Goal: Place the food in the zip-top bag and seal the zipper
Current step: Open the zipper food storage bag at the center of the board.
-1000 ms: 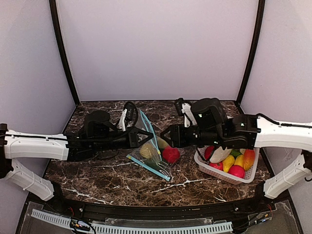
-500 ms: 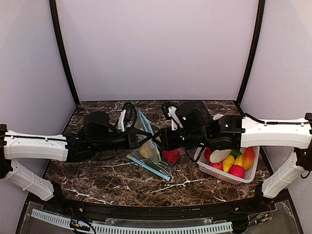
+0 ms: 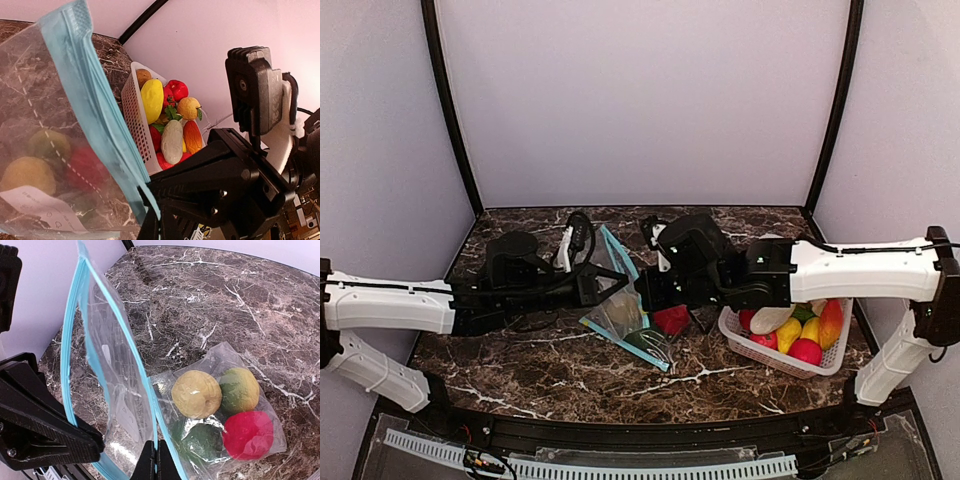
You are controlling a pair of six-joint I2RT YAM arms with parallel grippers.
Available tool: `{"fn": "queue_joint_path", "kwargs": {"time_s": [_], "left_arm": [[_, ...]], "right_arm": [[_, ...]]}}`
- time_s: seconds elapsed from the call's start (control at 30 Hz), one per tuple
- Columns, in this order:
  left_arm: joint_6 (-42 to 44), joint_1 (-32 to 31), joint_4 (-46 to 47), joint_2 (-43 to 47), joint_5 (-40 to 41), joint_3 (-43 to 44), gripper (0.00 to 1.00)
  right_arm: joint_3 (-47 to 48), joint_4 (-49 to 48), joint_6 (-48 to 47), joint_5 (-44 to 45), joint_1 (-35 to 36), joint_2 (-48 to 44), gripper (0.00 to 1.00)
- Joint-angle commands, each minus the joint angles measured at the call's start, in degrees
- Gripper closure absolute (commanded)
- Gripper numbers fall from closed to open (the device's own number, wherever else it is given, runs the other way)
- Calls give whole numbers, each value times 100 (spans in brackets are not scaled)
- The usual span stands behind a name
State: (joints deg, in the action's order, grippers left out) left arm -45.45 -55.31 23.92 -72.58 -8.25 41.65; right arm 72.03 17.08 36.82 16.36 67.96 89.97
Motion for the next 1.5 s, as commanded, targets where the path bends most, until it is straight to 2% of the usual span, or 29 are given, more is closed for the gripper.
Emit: {"fn": "queue_joint_path", "kwargs": {"time_s": [0.0, 0.1, 0.17, 0.23, 0.27, 0.3, 0.33, 0.37, 0.5, 0.57, 0.67, 0.93, 1.1, 1.47], "left_arm": [[128, -38, -396, 491, 199, -271, 99], [331, -33, -1178, 773, 406, -193, 98], [583, -37, -1846, 854, 479, 35, 88], [878, -33, -2699, 933, 590, 320, 65], [1086, -28, -2893, 1003, 705, 437, 59], [1190, -26, -3291, 1037, 840, 673, 47], [1415, -16, -3474, 1086, 1035, 812, 42], [1620, 7, -3821, 1096, 1146, 1087, 32], [2141, 249, -4469, 1003, 1037, 1805, 9], [2409, 421, -4721, 842, 767, 2139, 3], [2749, 713, -5059, 464, 459, 2622, 1], [3754, 861, -5657, -145, 216, 3269, 1], [4146, 877, -5867, -337, 389, 3460, 1], [4395, 913, -5937, -501, 995, 3499, 3]], "right_arm": [[188, 47, -170, 434, 58, -31, 100], [276, 70, -467, 406, 58, -19, 100], [394, 177, -726, 380, 52, 42, 100], [554, 386, -847, 472, 75, 125, 100], [617, 483, -893, 536, 95, 166, 100], [684, 587, -936, 609, 116, 200, 100], [742, 665, -968, 666, 132, 231, 100], [784, 717, -1002, 704, 147, 257, 100], [921, 814, -1130, 737, 211, 363, 100], [1000, 832, -1219, 729, 269, 420, 100], [1131, 876, -1318, 744, 342, 524, 100], [1320, 947, -1437, 718, 423, 600, 100], [1348, 963, -1502, 689, 453, 624, 100], [1454, 954, -1716, 645, 550, 712, 100]]}}
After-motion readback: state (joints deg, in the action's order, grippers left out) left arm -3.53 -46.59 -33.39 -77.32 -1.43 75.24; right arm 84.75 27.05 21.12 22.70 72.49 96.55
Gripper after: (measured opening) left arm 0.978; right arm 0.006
